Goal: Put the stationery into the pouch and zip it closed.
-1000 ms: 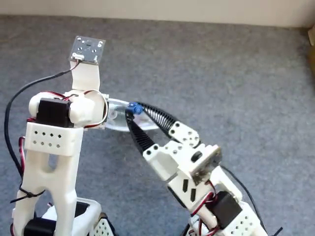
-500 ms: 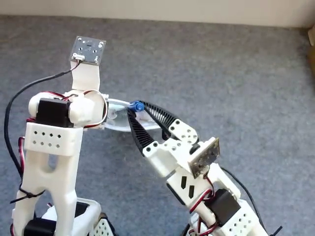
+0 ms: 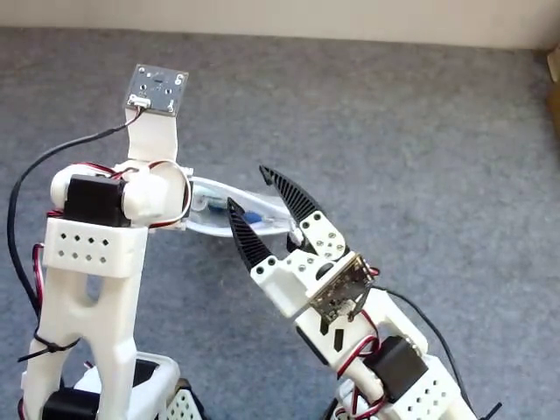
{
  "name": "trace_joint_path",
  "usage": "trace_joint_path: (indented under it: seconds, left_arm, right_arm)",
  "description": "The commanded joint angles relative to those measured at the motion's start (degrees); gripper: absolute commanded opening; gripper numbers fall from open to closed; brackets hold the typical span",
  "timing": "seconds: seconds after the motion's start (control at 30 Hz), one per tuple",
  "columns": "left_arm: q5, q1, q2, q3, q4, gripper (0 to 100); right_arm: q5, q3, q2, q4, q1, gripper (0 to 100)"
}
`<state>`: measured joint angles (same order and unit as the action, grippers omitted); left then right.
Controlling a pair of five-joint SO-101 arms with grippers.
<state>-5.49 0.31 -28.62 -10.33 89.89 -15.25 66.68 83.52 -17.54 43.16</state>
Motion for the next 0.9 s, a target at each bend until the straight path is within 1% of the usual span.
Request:
trace_joint_path:
  seconds: [0.0,0.03,0.17,0.33,0.63,0.87]
  left_arm:
    - [-0.6,-1.3,-0.2,-0.4,-0.6,1]
    - [-0.6,-1.3,-0.2,-0.4,-0.6,1]
    - [-0.6,-1.3,-0.2,-0.4,-0.6,1]
    - [-0.6,-1.3,-0.2,-0.4,-0.6,1]
    - [-0.6,-1.1,-0.2,-0.4,-0.8,1]
    - [-0.6,-1.2,-0.2,-0.4,-0.8,1]
  right_arm:
    - [-0.9,-0.7,1.4,-0.6,-0.6,3.4]
    - [-1.0,-0.9,1.4,-1.9,-0.7,0.4]
    - [-1.0,-5.5,1.3,-8.2,-4.0,1.0]
    - [-0.6,-11.3,1.3,-14.7,-3.8,1.0]
    - [-0.6,-11.7,1.5,-26.5,-3.6,1.1]
    - [-0.5,-11.7,1.5,-34.5,-10.9,1.1]
